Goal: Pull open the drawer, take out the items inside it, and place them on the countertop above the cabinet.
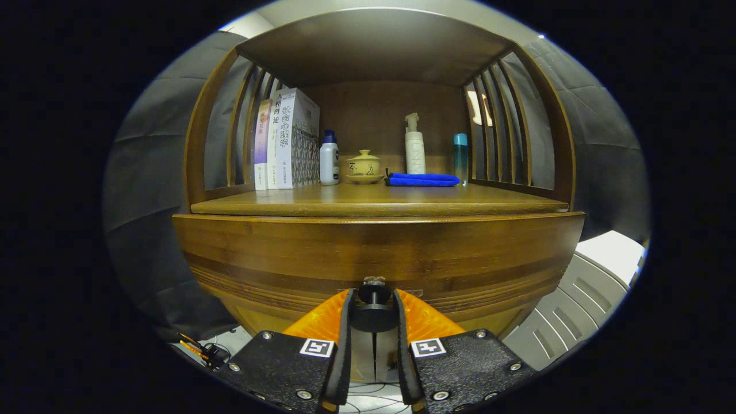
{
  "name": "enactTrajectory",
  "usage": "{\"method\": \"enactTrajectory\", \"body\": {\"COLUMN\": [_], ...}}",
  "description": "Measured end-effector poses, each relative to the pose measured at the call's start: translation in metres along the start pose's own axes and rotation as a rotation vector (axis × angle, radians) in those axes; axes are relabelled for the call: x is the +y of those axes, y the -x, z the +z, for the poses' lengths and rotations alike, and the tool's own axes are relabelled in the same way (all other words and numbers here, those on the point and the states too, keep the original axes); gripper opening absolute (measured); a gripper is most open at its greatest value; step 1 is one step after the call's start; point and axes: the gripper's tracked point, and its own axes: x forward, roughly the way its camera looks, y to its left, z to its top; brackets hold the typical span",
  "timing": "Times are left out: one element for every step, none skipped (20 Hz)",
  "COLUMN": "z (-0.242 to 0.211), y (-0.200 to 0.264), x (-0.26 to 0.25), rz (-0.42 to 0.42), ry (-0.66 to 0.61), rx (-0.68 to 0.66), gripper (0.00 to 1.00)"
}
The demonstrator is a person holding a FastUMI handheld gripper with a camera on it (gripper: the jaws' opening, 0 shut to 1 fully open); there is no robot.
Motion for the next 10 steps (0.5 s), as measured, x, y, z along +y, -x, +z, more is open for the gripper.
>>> {"method": "enactTrajectory", "body": {"z": [-0.001, -0.003, -0.004, -0.006, -0.006, -0.009, -0.009, -0.012, -0.013, -0.015], "y": [0.007, 0.016, 0.023, 0.031, 0.038, 0.047, 0.055, 0.063, 0.070, 0.077], "x": [-0.001, -0.001, -0.001, -0.002, -0.001, -0.001, -0.002, -0.002, -0.002, -0.002], "rz": [0.002, 0.002, -0.001, -0.004, -0.006, -0.007, -0.008, -0.008, -0.007, -0.007], "ry": [-0.008, -0.017, -0.026, -0.028, -0.026, -0.019, -0.012, -0.007, -0.004, -0.002], "rx": [0.003, 0.007, 0.008, 0.011, 0.013, 0.016, 0.017, 0.019, 0.019, 0.023], "gripper": [0.35, 0.35, 0.35, 0.35, 0.35, 0.35, 0.35, 0.35, 0.35, 0.35]}}
